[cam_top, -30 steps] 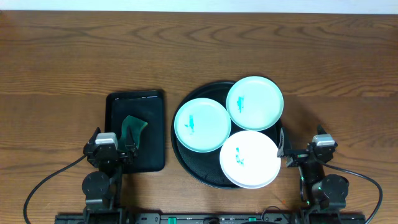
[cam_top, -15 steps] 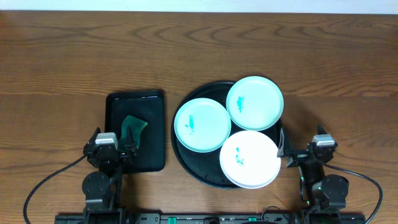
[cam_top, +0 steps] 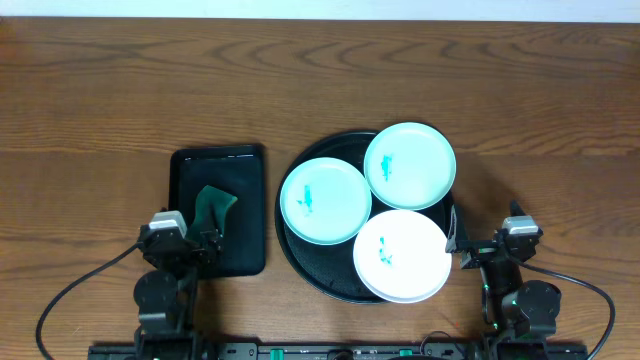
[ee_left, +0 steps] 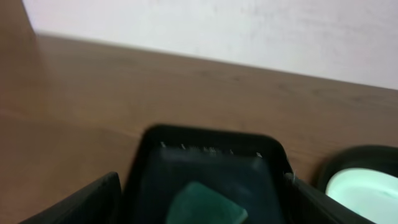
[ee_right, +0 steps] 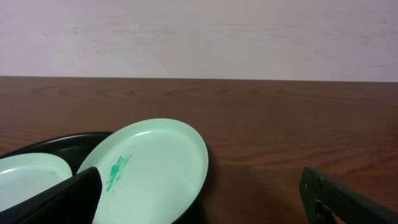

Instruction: Clean dirty plates on tray and stack at the side

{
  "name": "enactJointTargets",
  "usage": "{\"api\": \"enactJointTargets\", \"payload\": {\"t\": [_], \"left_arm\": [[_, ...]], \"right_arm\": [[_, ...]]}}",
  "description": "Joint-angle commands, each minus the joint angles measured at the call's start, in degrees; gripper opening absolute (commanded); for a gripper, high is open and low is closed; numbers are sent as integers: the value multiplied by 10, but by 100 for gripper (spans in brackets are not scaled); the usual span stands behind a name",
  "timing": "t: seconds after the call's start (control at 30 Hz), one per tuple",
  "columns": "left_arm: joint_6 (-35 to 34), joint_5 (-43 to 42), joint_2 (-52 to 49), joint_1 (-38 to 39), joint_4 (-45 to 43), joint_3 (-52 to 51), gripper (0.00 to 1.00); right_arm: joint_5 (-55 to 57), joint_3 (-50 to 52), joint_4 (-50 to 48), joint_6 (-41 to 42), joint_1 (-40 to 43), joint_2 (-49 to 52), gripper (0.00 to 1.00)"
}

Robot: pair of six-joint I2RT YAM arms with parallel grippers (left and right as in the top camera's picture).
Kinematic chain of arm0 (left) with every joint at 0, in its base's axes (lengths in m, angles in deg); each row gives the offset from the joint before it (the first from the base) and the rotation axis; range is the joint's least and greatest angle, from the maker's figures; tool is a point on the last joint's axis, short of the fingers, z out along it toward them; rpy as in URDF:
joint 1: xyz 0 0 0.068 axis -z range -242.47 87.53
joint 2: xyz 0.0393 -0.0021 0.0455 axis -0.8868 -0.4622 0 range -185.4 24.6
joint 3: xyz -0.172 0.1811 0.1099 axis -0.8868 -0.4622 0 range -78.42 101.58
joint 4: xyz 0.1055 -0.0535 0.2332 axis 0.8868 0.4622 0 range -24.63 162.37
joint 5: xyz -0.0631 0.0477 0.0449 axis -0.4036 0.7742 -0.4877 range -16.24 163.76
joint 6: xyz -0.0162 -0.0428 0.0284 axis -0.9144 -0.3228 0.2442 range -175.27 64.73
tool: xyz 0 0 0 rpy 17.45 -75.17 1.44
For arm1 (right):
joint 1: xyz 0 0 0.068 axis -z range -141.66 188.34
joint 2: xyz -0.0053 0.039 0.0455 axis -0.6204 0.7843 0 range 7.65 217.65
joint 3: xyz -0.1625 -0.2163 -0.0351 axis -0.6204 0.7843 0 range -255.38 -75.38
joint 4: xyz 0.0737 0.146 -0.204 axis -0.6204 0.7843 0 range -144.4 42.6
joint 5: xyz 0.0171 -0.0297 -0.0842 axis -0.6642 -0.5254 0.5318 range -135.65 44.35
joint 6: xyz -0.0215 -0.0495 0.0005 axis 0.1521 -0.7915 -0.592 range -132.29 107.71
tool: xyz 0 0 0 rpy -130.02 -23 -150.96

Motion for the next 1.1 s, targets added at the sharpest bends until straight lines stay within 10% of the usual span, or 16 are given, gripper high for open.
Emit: {"api": "enactJointTargets", "payload": {"t": [0.0, 0.37, 1.07], "left_arm": [[-75, -56, -47, -2, 25, -3, 82], [-147, -156, -251, -2, 60, 91, 82], [-64, -50, -631, -2, 651, 642, 82]], "right_arm": [[-1, 1, 2, 0, -4, 1, 99], [-1, 1, 2, 0, -4, 1, 99], [-1, 1, 2, 0, -4, 1, 99]]}}
